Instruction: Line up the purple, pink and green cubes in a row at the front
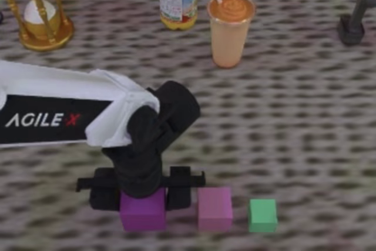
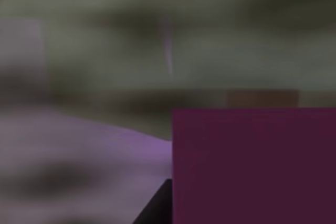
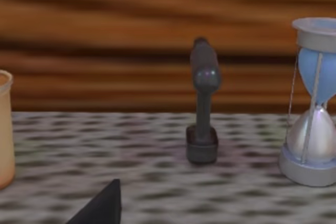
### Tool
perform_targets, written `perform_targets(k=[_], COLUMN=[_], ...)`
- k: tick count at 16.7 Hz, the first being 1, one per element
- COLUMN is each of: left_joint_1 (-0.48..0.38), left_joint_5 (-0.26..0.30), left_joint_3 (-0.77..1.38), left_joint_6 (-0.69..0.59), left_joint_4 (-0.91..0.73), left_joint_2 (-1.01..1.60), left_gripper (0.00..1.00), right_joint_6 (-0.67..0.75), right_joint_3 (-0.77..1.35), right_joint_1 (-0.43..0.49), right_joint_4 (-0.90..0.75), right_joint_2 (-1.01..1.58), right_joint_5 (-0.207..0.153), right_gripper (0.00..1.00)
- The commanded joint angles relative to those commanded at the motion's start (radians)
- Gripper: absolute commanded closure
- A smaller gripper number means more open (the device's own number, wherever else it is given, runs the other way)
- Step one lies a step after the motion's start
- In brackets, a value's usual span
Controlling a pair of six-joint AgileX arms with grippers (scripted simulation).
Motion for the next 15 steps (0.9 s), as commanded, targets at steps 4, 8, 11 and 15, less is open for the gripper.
perform_targets(k=[4,8,11,15], left_joint_1=[0.000,0.000,0.000,0.001], left_joint_5=[0.000,0.000,0.000,0.000], left_joint_3=[0.000,0.000,0.000,0.003], left_joint_6=[0.000,0.000,0.000,0.000], left_joint_4=[0.000,0.000,0.000,-0.004], left_joint_2=[0.000,0.000,0.000,-0.002], left_gripper=[0.10,0.00,0.00,0.00], right_joint_6=[0.000,0.000,0.000,0.000], right_joint_3=[0.000,0.000,0.000,0.000], right_joint_1=[0.000,0.000,0.000,0.000], right_joint_4=[0.000,0.000,0.000,0.000], right_joint_2=[0.000,0.000,0.000,0.000], right_joint_5=[0.000,0.000,0.000,0.000], right_gripper=[0.00,0.00,0.00,0.00])
